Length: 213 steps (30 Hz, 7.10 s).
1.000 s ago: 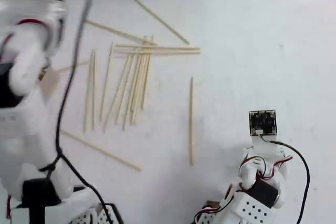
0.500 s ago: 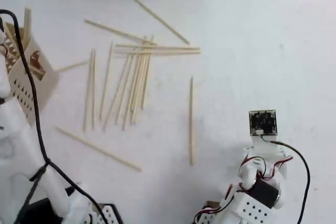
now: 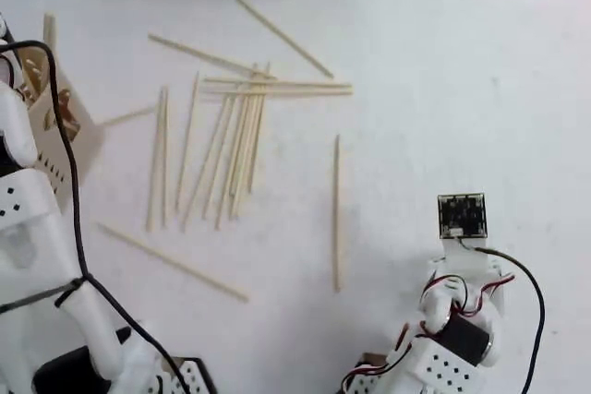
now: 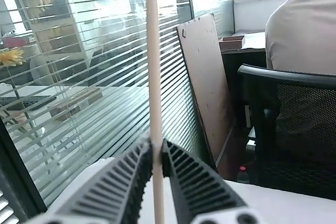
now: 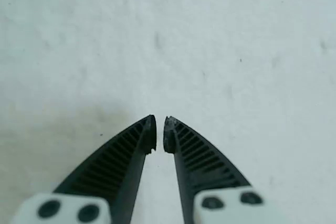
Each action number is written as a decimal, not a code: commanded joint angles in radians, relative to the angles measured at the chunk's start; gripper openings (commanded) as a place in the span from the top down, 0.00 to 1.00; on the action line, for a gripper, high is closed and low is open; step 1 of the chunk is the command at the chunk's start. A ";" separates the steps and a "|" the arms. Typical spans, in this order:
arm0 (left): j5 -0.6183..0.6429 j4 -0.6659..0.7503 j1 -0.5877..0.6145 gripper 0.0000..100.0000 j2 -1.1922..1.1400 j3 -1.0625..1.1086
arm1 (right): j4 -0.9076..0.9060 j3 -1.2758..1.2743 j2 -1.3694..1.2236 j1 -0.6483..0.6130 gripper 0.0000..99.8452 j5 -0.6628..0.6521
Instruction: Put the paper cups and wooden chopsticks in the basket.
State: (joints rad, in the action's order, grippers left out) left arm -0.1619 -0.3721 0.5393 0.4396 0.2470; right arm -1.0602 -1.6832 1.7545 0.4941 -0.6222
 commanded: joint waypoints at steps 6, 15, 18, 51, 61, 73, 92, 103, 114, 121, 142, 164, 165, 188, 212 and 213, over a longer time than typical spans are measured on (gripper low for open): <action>-0.011 0.063 0.028 0.93 0.031 0.046 | 0.002 -0.009 0.001 0.012 0.96 0.002; -0.009 0.063 0.054 0.93 0.031 0.046 | 0.002 -0.009 0.001 0.012 0.96 0.002; -0.003 0.061 0.059 0.93 0.038 0.046 | 0.002 -0.009 0.001 0.012 0.96 0.002; 0.290 -0.735 -0.981 0.81 -0.595 -0.269 | 0.002 -0.009 0.001 0.012 0.96 0.002; 0.201 -0.706 -1.036 0.81 -0.809 -0.302 | 0.002 -0.009 0.001 0.012 0.96 0.002; 0.278 -0.637 -1.124 0.81 -0.975 -0.315 | 0.002 -0.009 0.001 0.012 0.96 0.002; 0.258 -0.830 -0.957 0.94 -0.984 -0.345 | 0.002 -0.009 0.001 0.012 0.96 0.002; 0.020 -0.835 -0.740 0.98 -0.952 -0.397 | 0.002 -0.009 0.001 0.012 0.96 0.002; 0.009 -0.891 -0.644 0.98 -0.561 -0.486 | 0.002 -0.009 0.001 0.012 0.96 0.002; -0.025 -0.799 -0.456 0.98 -0.147 -0.493 | 0.002 -0.009 0.001 0.012 0.96 0.002; 0.054 -0.052 0.031 0.98 -0.016 -0.129 | 0.002 -0.009 0.001 0.012 0.96 0.002; 0.054 -0.084 0.041 0.91 -0.128 -0.132 | 0.002 -0.009 0.001 0.012 0.96 0.002; 0.054 -0.092 0.041 0.91 -0.127 -0.133 | 0.002 -0.009 0.001 0.012 0.96 0.002; -0.376 -1.226 -0.605 0.91 0.119 -0.150 | 0.002 -0.009 0.001 0.012 0.96 0.002; -1.395 -0.804 -0.585 0.86 -0.277 0.592 | 0.002 -0.009 0.001 0.012 0.96 0.002; -1.395 -0.804 -0.587 0.87 -0.292 0.592 | 0.002 -0.009 0.001 0.012 0.96 0.002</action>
State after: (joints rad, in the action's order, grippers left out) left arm -1.4016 -1.1960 -0.0483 0.1956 0.8378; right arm -1.0602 -1.6832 1.7545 0.4941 -0.6222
